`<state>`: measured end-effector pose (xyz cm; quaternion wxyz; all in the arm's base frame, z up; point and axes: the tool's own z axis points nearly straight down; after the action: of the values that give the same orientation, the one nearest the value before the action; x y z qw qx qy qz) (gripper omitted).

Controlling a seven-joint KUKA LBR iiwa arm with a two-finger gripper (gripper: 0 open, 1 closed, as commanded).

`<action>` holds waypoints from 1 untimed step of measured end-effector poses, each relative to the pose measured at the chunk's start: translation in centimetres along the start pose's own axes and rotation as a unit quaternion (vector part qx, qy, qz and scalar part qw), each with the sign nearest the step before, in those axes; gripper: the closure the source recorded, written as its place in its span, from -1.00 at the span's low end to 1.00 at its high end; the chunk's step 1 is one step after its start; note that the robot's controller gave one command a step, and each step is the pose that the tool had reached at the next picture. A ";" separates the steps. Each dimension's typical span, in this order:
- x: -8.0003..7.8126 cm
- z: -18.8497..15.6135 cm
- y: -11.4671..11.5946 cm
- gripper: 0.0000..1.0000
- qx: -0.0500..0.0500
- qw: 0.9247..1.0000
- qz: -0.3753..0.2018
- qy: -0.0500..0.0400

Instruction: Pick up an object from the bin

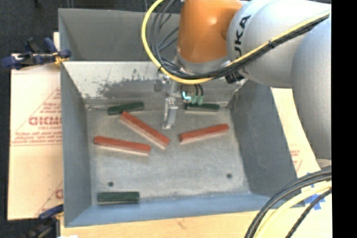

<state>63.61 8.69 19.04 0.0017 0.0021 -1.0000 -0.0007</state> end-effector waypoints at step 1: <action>-0.2 -0.5 0.0 -1.00 0.000 1.000 0.001 -0.004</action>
Offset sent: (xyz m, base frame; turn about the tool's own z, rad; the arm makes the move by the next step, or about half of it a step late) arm -0.0003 0.0106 -0.1204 0.1160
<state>63.79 8.67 19.51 -0.0024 0.0015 -1.0000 -0.0011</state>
